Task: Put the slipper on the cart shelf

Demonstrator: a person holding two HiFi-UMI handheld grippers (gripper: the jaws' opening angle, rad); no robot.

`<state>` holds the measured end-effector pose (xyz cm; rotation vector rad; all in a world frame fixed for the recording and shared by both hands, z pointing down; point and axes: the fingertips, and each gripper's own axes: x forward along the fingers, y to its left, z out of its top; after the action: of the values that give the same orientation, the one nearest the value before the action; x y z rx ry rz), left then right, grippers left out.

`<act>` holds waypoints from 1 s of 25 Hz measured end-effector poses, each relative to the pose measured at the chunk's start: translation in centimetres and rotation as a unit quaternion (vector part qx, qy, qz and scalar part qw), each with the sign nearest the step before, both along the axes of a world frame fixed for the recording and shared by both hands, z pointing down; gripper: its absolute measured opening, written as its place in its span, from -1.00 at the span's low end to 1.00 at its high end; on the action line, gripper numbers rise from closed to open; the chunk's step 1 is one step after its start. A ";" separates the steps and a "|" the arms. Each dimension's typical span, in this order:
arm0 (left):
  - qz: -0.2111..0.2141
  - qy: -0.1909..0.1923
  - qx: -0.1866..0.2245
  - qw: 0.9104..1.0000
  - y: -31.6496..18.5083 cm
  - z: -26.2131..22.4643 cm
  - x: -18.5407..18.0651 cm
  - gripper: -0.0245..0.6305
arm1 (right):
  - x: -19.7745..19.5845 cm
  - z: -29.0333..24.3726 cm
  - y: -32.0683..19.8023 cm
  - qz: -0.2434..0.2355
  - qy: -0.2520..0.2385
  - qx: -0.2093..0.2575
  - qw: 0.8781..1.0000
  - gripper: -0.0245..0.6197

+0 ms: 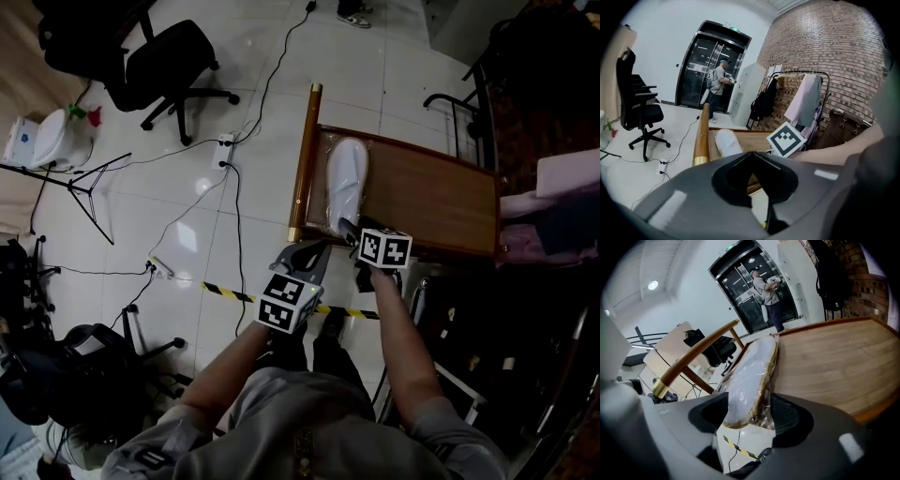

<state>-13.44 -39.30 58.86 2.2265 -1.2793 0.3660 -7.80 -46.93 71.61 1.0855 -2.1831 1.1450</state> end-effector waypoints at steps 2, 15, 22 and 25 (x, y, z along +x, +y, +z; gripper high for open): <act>0.001 0.002 -0.002 1.000 0.0 0.0 -0.3 -0.90 | -0.4 0.4 -0.1 0.003 0.008 -0.008 1.000 -0.15; 0.035 0.016 -0.003 0.999 0.4 -0.5 -0.3 -0.90 | -1.6 -3.6 -1.0 0.019 -0.036 0.040 0.998 -0.72; 0.064 0.027 0.023 0.997 -0.6 -2.9 1.3 -0.90 | 1.3 -7.5 -0.3 0.050 -0.027 0.073 0.996 -0.75; 0.080 0.032 0.036 0.996 -1.3 -4.1 2.3 -0.90 | 3.5 -10.2 0.2 0.075 -0.017 0.100 0.992 -0.75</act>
<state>-11.11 -40.62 54.79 2.3896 -1.0992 0.3102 -4.34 -46.72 61.41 1.3442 -2.3150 1.0304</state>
